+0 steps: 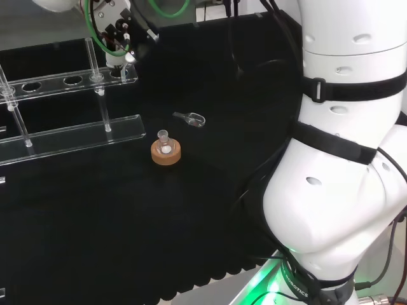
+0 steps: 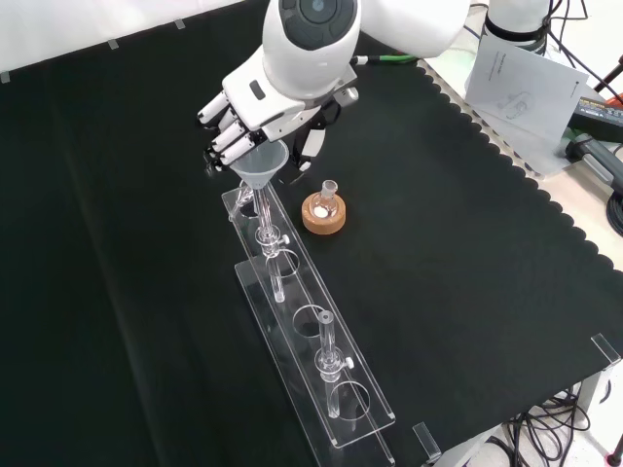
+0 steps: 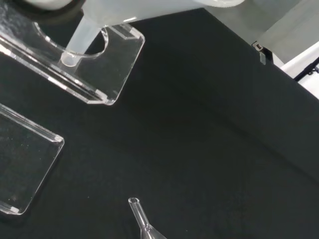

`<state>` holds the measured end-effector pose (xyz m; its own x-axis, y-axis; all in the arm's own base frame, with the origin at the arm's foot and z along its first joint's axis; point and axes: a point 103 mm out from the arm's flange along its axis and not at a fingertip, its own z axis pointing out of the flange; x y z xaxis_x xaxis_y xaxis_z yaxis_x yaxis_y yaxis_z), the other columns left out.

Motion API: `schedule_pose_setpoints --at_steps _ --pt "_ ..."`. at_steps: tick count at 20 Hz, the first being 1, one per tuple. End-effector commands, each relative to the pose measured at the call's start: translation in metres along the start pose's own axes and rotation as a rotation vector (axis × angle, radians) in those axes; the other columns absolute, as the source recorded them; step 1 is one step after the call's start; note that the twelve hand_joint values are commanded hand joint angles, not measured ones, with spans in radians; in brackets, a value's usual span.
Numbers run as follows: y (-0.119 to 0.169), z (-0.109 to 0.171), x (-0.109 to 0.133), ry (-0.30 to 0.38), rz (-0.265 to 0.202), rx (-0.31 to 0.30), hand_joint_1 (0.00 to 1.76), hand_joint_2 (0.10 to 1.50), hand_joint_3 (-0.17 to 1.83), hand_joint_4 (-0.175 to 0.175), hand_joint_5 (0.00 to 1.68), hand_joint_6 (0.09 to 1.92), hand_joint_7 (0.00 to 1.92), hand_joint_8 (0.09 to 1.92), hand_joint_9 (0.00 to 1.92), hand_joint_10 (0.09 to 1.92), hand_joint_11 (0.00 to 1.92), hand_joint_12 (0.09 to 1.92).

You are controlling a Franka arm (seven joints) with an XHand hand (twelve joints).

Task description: Put the funnel back on the funnel stand.

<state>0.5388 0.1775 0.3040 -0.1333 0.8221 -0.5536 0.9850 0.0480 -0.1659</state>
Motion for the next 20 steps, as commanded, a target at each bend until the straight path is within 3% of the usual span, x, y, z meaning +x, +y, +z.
schedule_pose_setpoints --at_steps 1,5,12,20 --pt "0.002 0.006 0.009 0.009 -0.013 0.012 0.78 0.76 0.53 -0.033 0.63 0.60 0.67 0.73 1.06 0.48 0.55 1.30" --pt "0.001 0.010 0.013 0.049 -0.037 0.009 0.74 0.75 0.52 -0.045 0.52 0.54 0.57 0.74 0.98 0.49 0.53 1.31" --pt "-0.008 0.010 0.021 0.096 -0.079 0.014 0.57 0.70 0.39 -0.050 0.34 0.18 0.11 0.71 0.44 0.69 0.35 1.43" --pt "-0.041 -0.004 0.000 0.123 -0.032 -0.021 0.52 0.70 0.32 -0.049 0.32 0.09 0.05 0.70 0.32 0.77 0.28 1.46"
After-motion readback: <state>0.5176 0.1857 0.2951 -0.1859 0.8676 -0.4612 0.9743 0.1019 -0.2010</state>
